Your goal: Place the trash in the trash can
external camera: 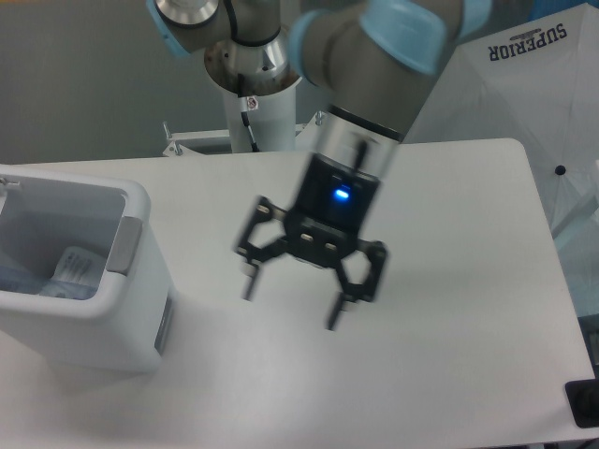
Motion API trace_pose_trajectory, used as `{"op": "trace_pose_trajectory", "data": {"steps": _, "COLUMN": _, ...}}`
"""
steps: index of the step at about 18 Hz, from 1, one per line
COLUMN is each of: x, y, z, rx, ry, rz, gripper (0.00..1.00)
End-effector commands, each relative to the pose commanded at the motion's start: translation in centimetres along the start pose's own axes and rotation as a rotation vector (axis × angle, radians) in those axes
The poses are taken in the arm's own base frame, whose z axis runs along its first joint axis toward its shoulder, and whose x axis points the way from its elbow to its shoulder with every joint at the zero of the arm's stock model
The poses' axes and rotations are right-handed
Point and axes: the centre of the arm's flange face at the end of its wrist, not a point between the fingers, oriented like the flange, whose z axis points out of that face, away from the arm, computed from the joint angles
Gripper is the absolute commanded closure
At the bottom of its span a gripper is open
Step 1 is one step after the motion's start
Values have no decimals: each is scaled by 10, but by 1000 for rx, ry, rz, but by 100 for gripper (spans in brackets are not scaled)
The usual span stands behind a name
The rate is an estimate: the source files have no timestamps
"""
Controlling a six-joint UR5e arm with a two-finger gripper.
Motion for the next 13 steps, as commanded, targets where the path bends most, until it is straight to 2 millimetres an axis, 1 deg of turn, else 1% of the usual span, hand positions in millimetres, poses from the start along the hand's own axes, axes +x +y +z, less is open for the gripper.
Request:
{"op": "trace_pose_trajectory", "data": {"steps": 2, "x": -20, "y": 11, "z": 3, "rx": -13, "ry": -8, "rz": -29, "gripper": 0}}
{"op": "trace_pose_trajectory", "data": {"steps": 3, "x": -31, "y": 16, "z": 8, "rx": -25, "ry": -15, "rz": -44, "gripper": 0}}
{"op": "trace_pose_trajectory", "data": {"steps": 7, "x": -65, "y": 19, "z": 17, "rx": -119, "ry": -182, "rz": -34, "gripper": 0}}
{"op": "trace_pose_trajectory", "data": {"steps": 9, "x": -77, "y": 21, "z": 21, "rx": -165, "ry": -240, "rz": -8, "gripper": 0}}
{"op": "trace_pose_trajectory", "data": {"steps": 10, "x": -82, "y": 25, "z": 22, "rx": -206, "ry": -270, "rz": 14, "gripper": 0}}
{"op": "trace_pose_trajectory", "data": {"steps": 12, "x": -92, "y": 44, "z": 26, "rx": -339, "ry": -325, "rz": 84, "gripper": 0}}
{"op": "trace_pose_trajectory", "data": {"steps": 13, "x": -97, "y": 51, "z": 28, "rx": -402, "ry": -324, "rz": 123, "gripper": 0}}
